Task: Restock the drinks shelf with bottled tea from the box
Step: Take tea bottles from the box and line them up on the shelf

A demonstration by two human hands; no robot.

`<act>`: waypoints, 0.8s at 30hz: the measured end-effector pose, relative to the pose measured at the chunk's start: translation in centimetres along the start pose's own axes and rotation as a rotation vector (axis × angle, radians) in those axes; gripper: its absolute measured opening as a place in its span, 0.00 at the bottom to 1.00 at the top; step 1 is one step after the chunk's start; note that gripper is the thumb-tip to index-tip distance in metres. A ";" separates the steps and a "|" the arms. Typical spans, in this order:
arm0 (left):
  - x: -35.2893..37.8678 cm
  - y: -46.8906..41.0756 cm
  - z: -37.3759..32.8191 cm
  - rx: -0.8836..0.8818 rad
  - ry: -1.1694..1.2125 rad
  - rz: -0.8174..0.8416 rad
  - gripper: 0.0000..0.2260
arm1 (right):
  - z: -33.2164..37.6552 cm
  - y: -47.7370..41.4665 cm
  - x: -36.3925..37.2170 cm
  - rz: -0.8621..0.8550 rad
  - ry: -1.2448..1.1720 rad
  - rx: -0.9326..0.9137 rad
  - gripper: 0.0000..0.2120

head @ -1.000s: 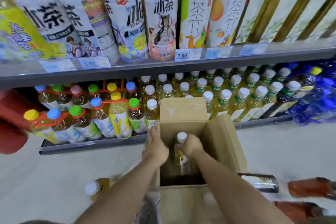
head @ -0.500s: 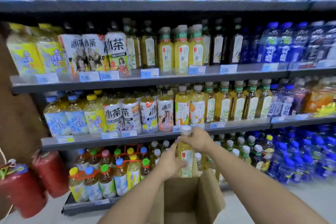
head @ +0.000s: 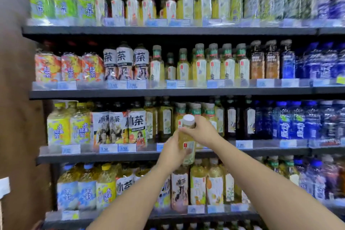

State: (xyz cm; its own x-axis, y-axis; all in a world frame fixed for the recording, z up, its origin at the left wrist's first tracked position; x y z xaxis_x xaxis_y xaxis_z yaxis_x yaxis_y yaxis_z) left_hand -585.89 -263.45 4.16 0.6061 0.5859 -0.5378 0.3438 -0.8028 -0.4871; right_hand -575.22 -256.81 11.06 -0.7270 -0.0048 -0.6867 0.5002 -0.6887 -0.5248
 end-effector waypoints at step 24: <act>0.4 -13.4 5.7 -0.031 0.005 0.009 0.28 | -2.1 -12.9 3.3 -0.119 0.276 0.081 0.13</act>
State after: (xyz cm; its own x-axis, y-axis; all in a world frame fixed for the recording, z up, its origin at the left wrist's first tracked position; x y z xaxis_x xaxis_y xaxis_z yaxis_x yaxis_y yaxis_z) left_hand -594.33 -251.80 6.55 0.6127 0.5785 -0.5385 0.3604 -0.8109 -0.4610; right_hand -583.06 -246.42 14.52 -0.6177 0.2690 -0.7390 0.3718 -0.7281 -0.5758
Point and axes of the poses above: each hand's wrist, its own y-axis away from the middle knuckle, its own x-axis out of the palm, z = x × y, the point moved 8 cm from there along -y, towards the middle knuckle, and after that the axes turned 4 degrees about y, right-handed, at the moved point
